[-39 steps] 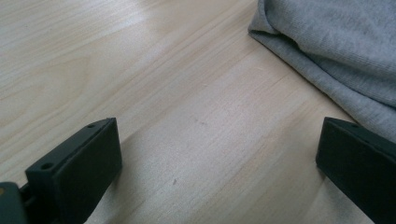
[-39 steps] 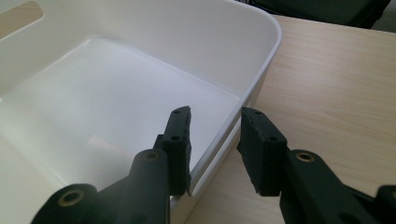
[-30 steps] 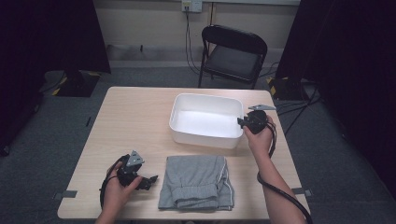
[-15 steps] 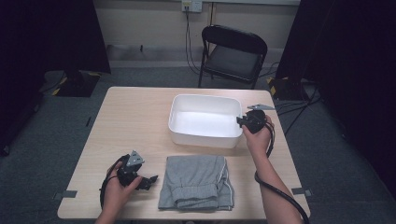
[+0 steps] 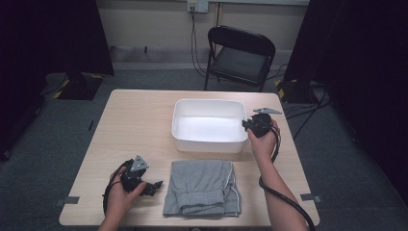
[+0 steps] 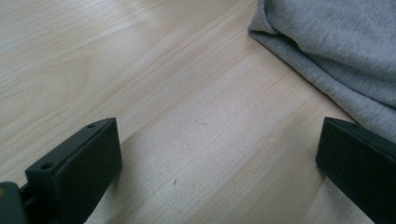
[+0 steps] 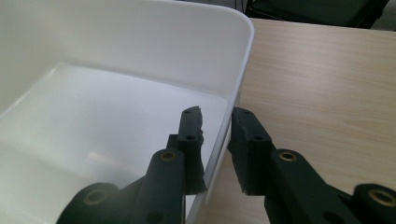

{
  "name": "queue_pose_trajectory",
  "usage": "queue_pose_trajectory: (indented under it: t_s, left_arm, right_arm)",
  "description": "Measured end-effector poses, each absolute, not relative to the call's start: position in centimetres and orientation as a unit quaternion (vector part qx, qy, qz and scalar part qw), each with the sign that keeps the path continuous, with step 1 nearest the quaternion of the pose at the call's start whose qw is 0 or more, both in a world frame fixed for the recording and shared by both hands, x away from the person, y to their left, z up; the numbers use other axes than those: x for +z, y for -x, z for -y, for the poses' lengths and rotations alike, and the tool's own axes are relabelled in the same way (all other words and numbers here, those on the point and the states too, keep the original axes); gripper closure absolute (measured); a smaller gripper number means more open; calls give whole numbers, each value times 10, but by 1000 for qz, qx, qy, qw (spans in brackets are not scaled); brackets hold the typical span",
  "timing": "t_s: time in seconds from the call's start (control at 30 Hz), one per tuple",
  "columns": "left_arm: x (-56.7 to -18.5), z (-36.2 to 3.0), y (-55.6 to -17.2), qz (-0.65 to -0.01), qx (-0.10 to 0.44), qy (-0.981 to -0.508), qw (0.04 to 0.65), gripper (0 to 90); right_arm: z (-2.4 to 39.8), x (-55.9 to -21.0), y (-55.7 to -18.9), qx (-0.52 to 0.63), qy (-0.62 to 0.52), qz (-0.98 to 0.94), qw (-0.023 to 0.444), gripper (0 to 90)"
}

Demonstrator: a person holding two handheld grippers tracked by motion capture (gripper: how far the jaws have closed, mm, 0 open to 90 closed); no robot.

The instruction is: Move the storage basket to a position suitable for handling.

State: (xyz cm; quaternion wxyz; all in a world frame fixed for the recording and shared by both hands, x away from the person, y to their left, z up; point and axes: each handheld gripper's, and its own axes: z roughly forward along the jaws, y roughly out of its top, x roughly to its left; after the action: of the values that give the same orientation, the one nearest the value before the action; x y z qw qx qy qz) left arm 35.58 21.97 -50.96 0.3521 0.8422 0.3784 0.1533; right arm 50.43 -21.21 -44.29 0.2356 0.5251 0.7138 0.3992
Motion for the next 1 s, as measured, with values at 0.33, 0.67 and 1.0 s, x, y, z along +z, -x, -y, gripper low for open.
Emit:
queue_pose_trajectory:
  t_s: [0.33,0.67,1.0]
  left_arm:
    - [-510,-220,-356,-378,153,-842,352,0]
    - [-510,-220,-356,-378,153,-842,352,0]
    - [-510,-220,-356,-378,153,-842,352,0]
  right_arm:
    - [207,-444,-502,404,-536,-706,229,760]
    - [194,-446,-497,409,-538,-702,222,775]
    - [196,-442,-488,406,-514,-721,225,704]
